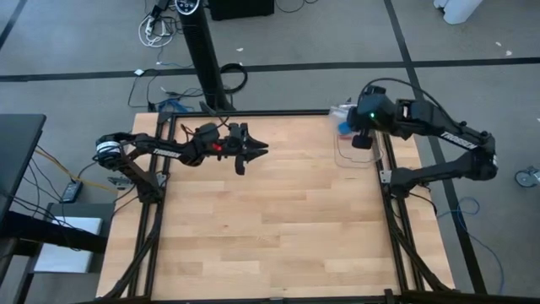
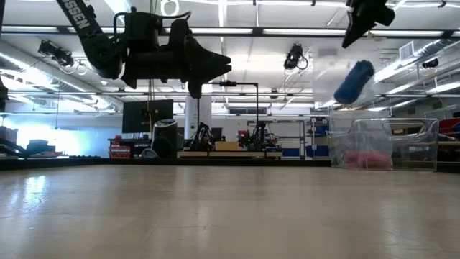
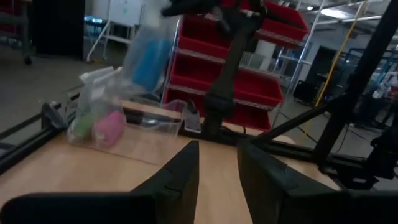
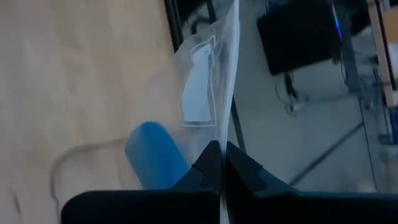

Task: Roll bandage
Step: Put the transparent zip bag with the blue bandage into the transparent bin

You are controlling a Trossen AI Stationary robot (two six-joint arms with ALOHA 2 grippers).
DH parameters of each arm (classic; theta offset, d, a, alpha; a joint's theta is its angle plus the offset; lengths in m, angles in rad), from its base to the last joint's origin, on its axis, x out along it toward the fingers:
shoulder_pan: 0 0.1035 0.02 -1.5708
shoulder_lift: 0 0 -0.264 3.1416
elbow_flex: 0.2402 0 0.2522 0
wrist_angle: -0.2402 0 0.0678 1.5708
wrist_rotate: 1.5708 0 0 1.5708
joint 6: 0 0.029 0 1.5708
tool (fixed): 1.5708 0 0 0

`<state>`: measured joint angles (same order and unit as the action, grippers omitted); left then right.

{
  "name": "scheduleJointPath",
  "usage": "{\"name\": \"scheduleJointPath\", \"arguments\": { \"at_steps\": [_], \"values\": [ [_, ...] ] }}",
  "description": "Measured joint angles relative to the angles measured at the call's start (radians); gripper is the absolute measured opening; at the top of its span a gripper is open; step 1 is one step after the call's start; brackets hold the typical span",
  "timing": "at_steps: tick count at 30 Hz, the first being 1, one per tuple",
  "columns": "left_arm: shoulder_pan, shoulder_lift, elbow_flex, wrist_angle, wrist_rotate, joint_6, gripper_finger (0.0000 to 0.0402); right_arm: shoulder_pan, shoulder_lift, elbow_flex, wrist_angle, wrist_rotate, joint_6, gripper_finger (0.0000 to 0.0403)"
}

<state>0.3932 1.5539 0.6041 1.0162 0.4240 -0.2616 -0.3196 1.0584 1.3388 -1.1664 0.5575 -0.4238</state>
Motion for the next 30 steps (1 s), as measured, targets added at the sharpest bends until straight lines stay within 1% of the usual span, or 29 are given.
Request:
{"name": "scheduleJointPath", "arguments": {
  "at_steps": [4, 9, 12, 17, 21, 25, 30],
  "values": [
    [0.0, 0.0, -0.03, 0.101, 0.008, -0.005, 0.0115, -0.094, -0.001, -0.029, -0.021, -0.004, -0.059, 0.0],
    [0.0, 0.0, -0.069, 0.192, 0.009, -0.031, 0.0115, -0.187, -0.019, -0.142, -0.012, -0.06, -0.121, 0.0],
    [0.0, 0.0, -0.091, 0.212, 0.008, -0.037, 0.0115, -0.236, -0.034, -0.225, 0.046, -0.07, -0.179, 0.0],
    [0.0, 0.0, -0.101, 0.224, 0.008, -0.056, 0.0115, -0.332, -0.047, -0.343, 0.172, -0.165, -0.263, 0.0],
    [0.0, 0.0, -0.101, 0.227, 0.008, -0.058, 0.0115, -0.392, -0.047, -0.43, 0.271, -0.199, -0.332, 0.0],
    [0.0, 0.0, -0.101, 0.227, 0.008, -0.058, 0.0115, -0.448, -0.047, -0.501, 0.375, -0.249, -0.372, 0.0],
    [0.0, 0.0, -0.101, 0.227, 0.008, -0.057, 0.0115, -0.496, -0.047, -0.566, 0.466, -0.275, -0.432, 0.0]
  ]
}}
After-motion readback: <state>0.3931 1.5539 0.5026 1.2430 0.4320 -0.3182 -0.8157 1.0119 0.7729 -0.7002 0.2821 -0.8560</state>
